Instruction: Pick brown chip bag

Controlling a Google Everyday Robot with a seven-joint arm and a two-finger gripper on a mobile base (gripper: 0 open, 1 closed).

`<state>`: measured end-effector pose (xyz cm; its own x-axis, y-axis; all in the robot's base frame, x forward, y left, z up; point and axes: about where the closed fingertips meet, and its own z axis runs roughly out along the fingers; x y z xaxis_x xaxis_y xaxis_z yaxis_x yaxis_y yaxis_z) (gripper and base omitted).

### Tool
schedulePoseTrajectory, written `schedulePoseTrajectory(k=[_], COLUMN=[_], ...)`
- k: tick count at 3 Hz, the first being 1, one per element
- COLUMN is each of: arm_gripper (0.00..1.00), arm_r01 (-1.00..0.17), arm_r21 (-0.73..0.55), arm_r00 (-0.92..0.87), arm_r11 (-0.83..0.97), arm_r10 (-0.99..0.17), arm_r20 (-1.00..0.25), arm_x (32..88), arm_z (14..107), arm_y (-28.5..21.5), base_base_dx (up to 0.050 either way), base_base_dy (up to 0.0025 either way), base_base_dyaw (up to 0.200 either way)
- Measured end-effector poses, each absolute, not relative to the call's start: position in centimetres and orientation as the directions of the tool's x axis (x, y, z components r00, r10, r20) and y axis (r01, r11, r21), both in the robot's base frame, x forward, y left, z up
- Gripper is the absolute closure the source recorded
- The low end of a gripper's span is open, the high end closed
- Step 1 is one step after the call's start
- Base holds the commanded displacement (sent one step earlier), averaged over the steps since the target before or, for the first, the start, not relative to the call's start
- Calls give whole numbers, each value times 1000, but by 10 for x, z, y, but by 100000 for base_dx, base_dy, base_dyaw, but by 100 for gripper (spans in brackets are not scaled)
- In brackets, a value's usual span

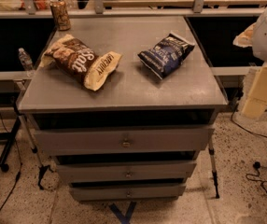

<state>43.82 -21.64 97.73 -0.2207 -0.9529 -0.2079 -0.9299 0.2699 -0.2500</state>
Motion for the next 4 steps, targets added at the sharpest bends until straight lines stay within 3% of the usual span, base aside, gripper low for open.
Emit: schedulePoseTrajectory(k=[2, 4], arm_gripper=[0, 0], arm_r01=[-930, -923], arm_r21=[-250, -239], arm_r00=[-221, -253], arm_r11=[270, 303], arm_r10=[-953, -943], arm_r20=[-208, -216], arm_x=[438, 450], arm_z=[977, 972], arm_y=[-216, -204], base_base_dx=[518, 0], base_base_dy=[16, 0], base_base_dyaw=[9646, 0])
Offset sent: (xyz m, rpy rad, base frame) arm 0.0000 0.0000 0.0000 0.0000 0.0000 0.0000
